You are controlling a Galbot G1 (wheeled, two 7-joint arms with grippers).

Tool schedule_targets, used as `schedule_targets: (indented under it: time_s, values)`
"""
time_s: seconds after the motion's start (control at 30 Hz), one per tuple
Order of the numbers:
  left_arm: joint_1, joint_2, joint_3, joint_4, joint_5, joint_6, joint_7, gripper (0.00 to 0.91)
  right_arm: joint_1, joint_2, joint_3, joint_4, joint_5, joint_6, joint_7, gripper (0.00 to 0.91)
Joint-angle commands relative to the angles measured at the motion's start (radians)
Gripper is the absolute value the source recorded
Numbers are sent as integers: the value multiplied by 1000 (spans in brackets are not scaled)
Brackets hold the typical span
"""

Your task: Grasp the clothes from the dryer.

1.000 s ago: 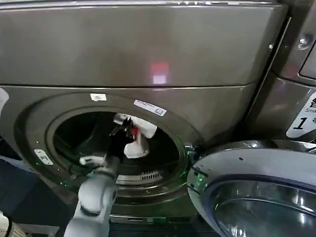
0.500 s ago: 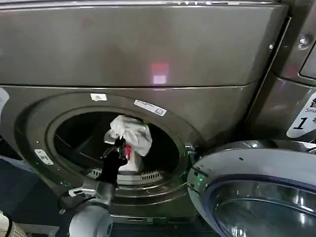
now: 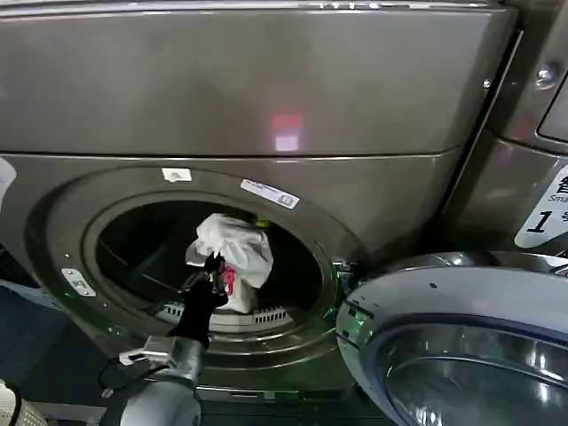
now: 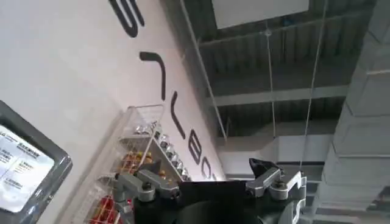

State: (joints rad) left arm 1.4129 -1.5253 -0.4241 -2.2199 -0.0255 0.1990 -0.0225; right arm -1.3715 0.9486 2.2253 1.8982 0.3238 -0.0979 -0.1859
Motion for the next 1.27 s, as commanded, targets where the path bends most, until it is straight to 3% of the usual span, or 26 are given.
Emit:
schedule_targets:
  time_s: [0.03,1.27]
  values:
    - [8,0,0,-7,4,1,0,0,4,4,-4,0,-10,-4,-10,907]
    - [0,-8,0,3,12,6,0,0,8,-4,-5,0,-11,-13,-17,907]
